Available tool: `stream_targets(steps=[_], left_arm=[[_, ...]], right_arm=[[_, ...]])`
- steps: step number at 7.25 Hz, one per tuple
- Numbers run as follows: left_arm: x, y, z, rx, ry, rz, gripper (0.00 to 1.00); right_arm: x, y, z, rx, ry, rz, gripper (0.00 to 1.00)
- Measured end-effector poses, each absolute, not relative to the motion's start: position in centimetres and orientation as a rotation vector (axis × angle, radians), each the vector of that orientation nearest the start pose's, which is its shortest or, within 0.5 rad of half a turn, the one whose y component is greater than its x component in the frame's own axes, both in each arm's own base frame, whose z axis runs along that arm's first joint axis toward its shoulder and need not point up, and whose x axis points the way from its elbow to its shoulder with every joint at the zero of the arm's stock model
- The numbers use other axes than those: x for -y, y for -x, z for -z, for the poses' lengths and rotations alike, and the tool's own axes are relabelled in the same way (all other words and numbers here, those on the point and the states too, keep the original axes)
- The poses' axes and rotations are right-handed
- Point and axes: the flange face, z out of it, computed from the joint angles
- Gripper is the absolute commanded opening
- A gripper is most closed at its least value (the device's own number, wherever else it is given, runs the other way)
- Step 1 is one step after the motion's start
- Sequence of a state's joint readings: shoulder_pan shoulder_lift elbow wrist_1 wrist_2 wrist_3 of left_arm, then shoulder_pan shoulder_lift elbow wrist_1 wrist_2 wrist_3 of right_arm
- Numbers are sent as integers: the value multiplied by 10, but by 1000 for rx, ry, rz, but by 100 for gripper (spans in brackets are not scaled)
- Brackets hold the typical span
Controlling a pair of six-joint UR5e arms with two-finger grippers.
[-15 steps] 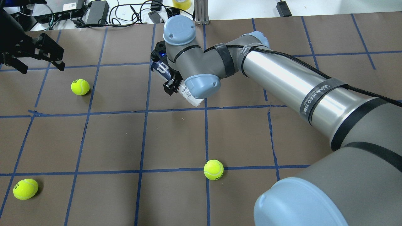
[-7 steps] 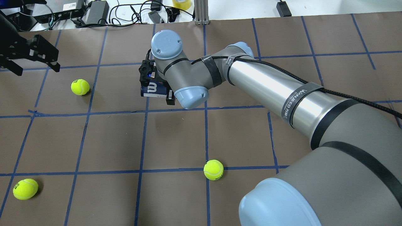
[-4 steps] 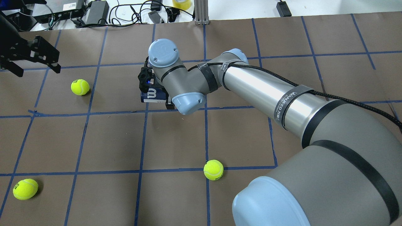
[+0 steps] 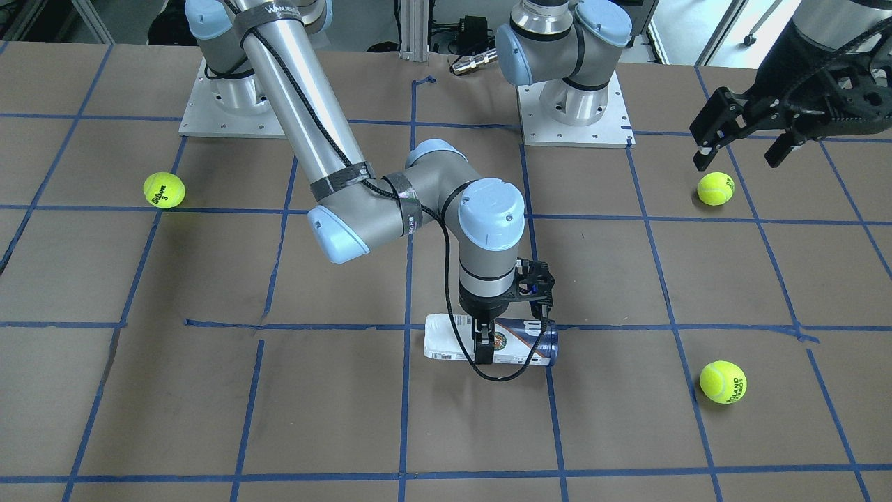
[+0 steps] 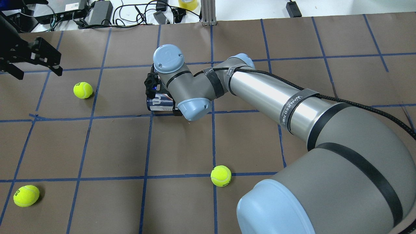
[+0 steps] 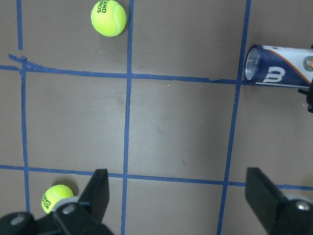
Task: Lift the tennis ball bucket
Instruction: 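Lay the can on its side on the table with the right gripper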
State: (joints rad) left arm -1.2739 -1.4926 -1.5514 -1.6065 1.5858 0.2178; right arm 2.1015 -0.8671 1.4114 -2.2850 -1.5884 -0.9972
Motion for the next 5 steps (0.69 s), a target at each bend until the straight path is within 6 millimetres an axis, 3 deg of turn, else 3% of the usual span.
stream_targets(steps=[3, 5], left_arm=[[481, -9, -531, -3109, 123, 85, 100], [481, -9, -531, -3110, 124, 85, 100]], right_arm=[[558, -481, -208, -2311, 2192, 262, 100], [553, -474, -243, -2316, 2176, 256, 100]])
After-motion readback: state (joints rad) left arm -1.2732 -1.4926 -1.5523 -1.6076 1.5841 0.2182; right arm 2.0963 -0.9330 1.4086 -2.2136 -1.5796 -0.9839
